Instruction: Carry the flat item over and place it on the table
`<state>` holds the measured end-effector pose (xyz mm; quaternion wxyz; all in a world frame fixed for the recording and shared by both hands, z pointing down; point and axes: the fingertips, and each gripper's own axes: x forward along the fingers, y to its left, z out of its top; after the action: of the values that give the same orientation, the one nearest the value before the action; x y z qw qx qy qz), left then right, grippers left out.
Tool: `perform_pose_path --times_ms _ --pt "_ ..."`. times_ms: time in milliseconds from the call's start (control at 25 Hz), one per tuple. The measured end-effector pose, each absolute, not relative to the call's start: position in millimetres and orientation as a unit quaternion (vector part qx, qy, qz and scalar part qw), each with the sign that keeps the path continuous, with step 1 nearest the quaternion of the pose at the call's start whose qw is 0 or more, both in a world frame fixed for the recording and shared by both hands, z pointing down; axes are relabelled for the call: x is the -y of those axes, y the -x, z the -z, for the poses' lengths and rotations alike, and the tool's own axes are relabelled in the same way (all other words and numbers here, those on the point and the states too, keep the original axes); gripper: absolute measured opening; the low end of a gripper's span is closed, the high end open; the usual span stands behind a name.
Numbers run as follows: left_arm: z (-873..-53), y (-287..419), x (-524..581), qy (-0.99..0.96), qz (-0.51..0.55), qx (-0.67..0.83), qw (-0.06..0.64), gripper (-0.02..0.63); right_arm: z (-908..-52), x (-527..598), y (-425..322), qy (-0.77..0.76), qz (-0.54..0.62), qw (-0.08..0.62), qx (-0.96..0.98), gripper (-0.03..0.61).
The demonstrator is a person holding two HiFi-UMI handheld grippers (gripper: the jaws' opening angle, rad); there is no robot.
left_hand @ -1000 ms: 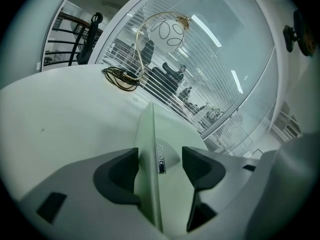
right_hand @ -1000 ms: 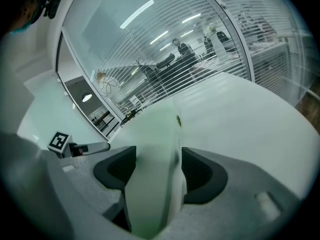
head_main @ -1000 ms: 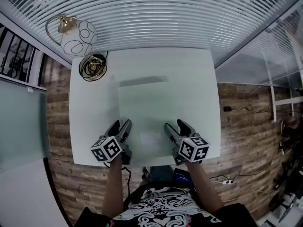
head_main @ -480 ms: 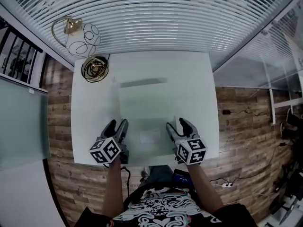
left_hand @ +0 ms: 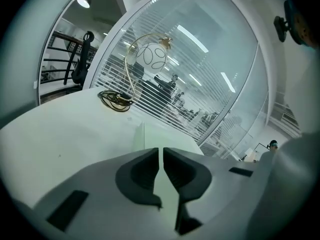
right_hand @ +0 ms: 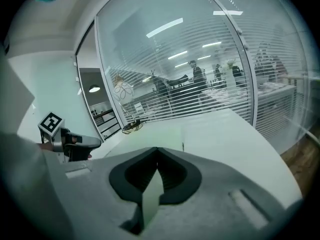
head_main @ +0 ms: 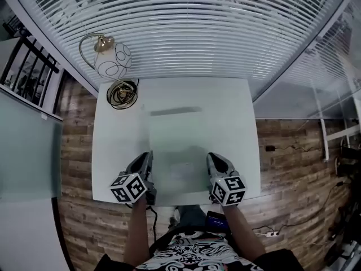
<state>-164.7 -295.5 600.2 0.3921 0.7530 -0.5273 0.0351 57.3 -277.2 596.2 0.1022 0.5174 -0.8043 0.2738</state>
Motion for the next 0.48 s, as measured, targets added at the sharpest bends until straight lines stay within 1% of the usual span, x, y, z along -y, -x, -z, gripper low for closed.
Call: perform_pose_path --times_ms 80,160,280,480 --pt "-600 162 293 -0.752 -0.04 0.523 0.4 0.02 -591 276 -58 -0.523 -0.269 0.095 0.803 0.006" --pt "-596 162 292 -0.753 -0.04 0.525 0.395 0.017 -587 276 -57 -0.527 -0.255 0.104 0.804 0.006" --pt "-582 160 289 -0.764 -0.044 0.528 0.369 0.015 -579 273 -55 -0.529 -0.229 0.117 0.809 0.006" --pt "-555 154 282 -0.784 -0.028 0.521 0.336 0.011 -565 269 -54 -0.537 -0.219 0.106 0.808 0.006"
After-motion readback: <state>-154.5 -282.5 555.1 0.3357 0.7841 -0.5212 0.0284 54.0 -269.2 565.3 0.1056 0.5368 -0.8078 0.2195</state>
